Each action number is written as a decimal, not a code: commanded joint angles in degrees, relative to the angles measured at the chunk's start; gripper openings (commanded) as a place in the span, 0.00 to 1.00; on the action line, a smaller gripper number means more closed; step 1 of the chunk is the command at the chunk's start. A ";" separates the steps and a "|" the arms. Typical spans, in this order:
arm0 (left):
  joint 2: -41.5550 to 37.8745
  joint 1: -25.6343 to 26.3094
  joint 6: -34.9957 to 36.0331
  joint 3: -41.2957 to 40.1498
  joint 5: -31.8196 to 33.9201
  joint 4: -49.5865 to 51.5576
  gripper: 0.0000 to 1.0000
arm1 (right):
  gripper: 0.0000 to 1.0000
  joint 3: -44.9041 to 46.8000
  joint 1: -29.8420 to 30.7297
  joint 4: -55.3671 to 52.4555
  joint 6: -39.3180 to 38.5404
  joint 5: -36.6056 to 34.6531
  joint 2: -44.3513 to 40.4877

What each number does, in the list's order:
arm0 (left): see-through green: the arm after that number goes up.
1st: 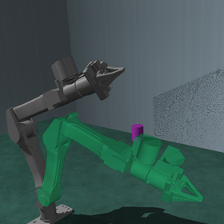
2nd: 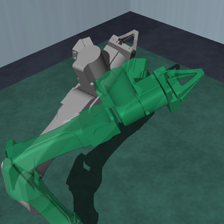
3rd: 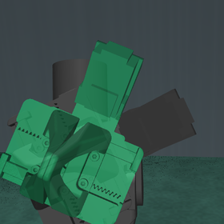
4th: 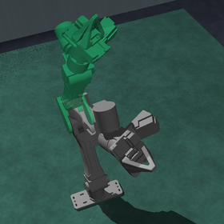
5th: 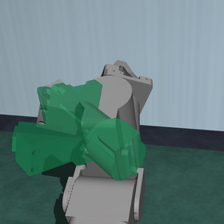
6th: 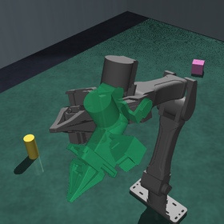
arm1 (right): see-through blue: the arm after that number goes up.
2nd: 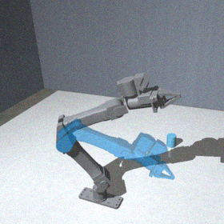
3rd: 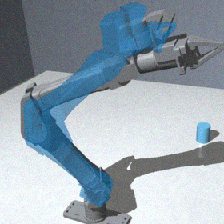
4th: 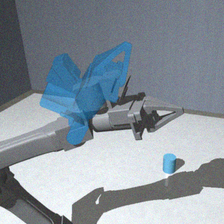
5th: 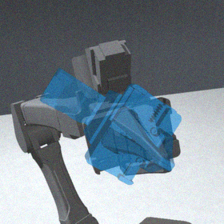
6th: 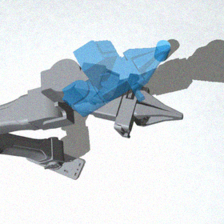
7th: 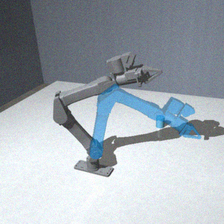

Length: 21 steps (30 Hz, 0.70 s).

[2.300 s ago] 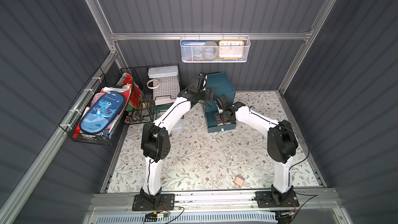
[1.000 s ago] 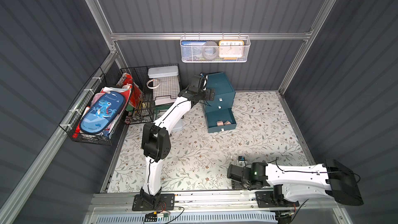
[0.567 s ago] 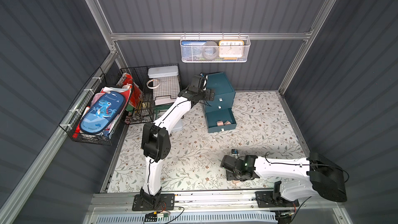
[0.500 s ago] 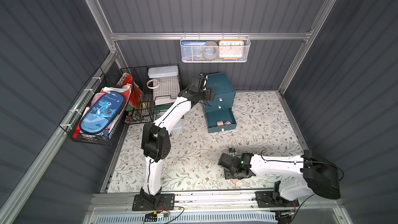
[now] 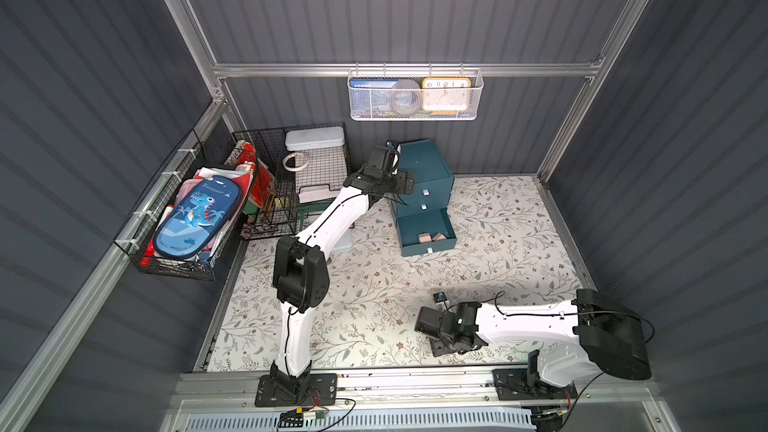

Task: Place the plugs into the drawer by color
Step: Pick up the plug from the center of the board.

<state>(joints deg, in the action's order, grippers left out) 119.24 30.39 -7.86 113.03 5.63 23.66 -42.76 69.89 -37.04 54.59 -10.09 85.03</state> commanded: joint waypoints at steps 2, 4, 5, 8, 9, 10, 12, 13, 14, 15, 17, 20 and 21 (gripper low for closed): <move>2.66 1.07 3.27 -3.17 -0.15 12.29 0.98 | 0.58 2.16 0.86 -4.15 1.31 -1.27 0.66; 2.83 1.07 3.37 -3.02 0.05 12.29 0.98 | 0.49 2.08 0.94 -4.54 1.87 -1.92 0.31; 2.95 1.07 3.38 -2.99 0.08 12.22 0.98 | 0.46 2.00 0.89 -4.58 2.00 -2.20 -0.03; 3.06 1.07 3.63 -2.97 0.13 12.30 0.98 | 0.35 0.93 0.82 -4.56 0.98 -4.07 -0.79; 3.11 1.07 3.68 -2.99 0.14 12.44 0.98 | 0.33 0.10 0.46 -4.93 -0.16 -4.75 -0.84; 3.04 1.07 3.72 -3.04 0.12 12.40 0.98 | 0.30 -1.11 -0.42 -5.27 -1.77 -5.64 -0.84; 3.06 1.06 3.73 -3.05 0.19 12.39 0.98 | 0.27 -3.85 -3.91 -5.27 -6.35 -6.19 -0.88; 3.02 1.07 3.67 -3.08 0.18 12.42 0.98 | 0.26 -5.50 -6.99 -4.71 -9.47 -5.69 -0.73; 3.02 1.07 3.67 -3.04 0.21 12.45 0.98 | 0.25 -6.98 -9.76 -3.78 -12.37 -5.35 -0.53; 2.85 1.07 3.57 -3.10 0.37 12.43 0.98 | 0.25 -8.89 -12.72 -2.14 -15.82 -5.39 -0.17; 2.51 1.07 3.64 -3.41 0.39 12.37 0.98 | 0.24 -13.78 -17.46 0.69 -21.52 -5.48 1.52; 2.31 1.07 3.55 -3.54 0.40 12.19 0.98 | 0.24 -23.07 -23.69 5.47 -28.40 -5.11 7.24; 2.46 1.07 3.55 -3.39 0.38 12.18 0.98 | 0.24 -26.27 -25.38 6.64 -30.10 -4.82 9.81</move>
<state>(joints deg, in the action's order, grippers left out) 119.22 30.39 -7.84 112.97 5.87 23.62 -63.46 47.81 -35.46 34.04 -14.15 90.41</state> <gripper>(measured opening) 0.978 0.459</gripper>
